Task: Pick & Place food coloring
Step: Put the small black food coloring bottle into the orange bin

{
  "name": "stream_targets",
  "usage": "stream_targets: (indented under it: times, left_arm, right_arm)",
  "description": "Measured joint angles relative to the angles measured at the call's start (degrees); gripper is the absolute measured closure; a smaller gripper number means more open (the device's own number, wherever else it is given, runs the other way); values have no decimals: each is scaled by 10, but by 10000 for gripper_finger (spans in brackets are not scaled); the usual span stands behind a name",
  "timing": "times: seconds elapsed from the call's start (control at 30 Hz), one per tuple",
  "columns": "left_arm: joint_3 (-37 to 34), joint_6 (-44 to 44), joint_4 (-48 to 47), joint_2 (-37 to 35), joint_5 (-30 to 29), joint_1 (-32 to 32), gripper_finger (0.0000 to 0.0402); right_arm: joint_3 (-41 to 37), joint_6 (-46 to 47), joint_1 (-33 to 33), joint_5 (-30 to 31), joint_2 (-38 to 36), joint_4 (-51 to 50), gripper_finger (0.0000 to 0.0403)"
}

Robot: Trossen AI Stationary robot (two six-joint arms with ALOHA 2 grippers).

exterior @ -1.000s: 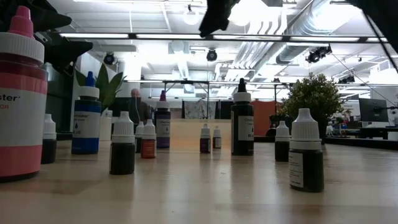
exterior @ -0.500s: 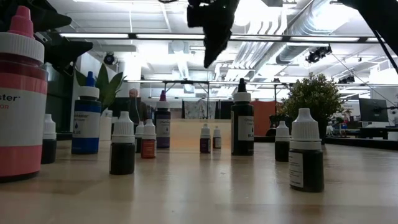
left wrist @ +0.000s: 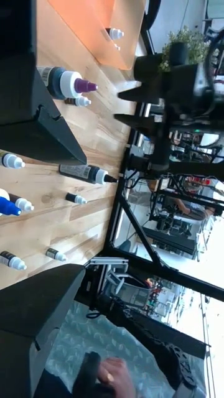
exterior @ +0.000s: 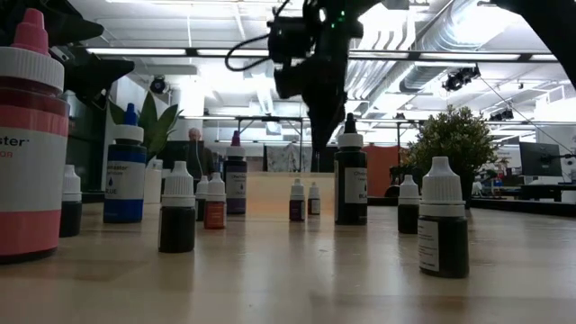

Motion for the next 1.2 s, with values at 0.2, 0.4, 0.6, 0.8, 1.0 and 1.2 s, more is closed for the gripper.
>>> stream_targets:
  times: [0.2,0.4,0.6,0.8,1.0,1.2]
  left_arm:
    - [0,0,0,0,0,0,130]
    - [0,0,0,0,0,0,130]
    - [0,0,0,0,0,0,130]
    - [0,0,0,0,0,0,130]
    - [0,0,0,0,0,0,130]
    - [0,0,0,0,0,0,130]
  right_arm:
    - [-52,-73,0,0,0,55,245]
    - [-73,-138,0,0,0,79,246]
    - [-73,-188,0,-1,0,81,245]
    - [-73,-189,-1,-23,10,86,246]
    - [-73,-189,-1,-21,19,105,246]
    - [-73,-189,-1,-22,20,104,246]
